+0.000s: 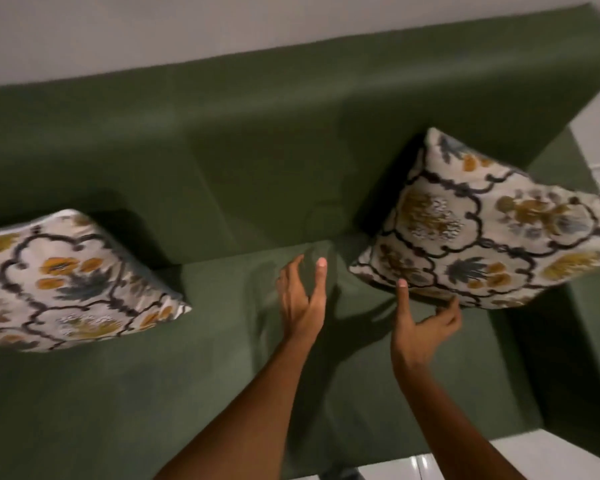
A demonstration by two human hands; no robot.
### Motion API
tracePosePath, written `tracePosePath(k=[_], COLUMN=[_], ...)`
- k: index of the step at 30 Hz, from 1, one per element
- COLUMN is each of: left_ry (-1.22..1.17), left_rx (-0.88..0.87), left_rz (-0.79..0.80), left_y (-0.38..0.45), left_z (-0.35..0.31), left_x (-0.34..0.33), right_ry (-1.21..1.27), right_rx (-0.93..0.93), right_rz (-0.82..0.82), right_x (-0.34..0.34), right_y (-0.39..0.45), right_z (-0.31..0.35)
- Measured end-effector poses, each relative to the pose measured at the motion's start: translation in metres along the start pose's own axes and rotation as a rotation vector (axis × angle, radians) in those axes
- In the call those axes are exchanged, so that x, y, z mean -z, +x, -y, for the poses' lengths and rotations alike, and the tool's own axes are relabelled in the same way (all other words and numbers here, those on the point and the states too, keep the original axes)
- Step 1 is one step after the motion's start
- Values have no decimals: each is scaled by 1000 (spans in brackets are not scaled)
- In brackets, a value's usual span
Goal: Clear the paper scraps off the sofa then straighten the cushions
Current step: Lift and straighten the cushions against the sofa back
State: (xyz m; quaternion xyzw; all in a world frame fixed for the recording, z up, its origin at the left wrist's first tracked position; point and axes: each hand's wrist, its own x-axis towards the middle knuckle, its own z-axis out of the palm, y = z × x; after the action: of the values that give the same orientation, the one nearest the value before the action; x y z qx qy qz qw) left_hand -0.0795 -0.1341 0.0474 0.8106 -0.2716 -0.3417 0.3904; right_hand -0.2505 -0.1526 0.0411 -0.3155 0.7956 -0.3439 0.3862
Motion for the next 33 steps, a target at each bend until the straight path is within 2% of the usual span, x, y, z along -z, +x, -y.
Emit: tracePosePath(k=[4, 7, 10, 13, 16, 20, 25, 33], left_ry=[-111, -157, -225, -270, -250, -262, -244, -10], left_rx=[-12, 18, 46, 69, 86, 147, 158, 162], left_rz=[190, 285, 356, 322, 234, 79, -81, 159], left_y=[0, 0, 3, 0, -4, -9, -13, -4], left_z=[-47, -74, -88, -92, -95, -86, -58, -40], left_x=[-70, -109, -132, -139, -137, -115, -66, -12], right_ry=[201, 246, 245, 265, 289, 258, 191, 191], right_rx=[35, 91, 124, 121, 98, 81, 165, 121], right_rz=[-136, -188, -135, -69, -46, 83, 228, 348], right_x=[48, 73, 76, 67, 61, 49, 23, 17], right_y=[49, 80, 103, 112, 114, 108, 70, 55], right_z=[4, 6, 10, 17, 24, 34, 37, 56])
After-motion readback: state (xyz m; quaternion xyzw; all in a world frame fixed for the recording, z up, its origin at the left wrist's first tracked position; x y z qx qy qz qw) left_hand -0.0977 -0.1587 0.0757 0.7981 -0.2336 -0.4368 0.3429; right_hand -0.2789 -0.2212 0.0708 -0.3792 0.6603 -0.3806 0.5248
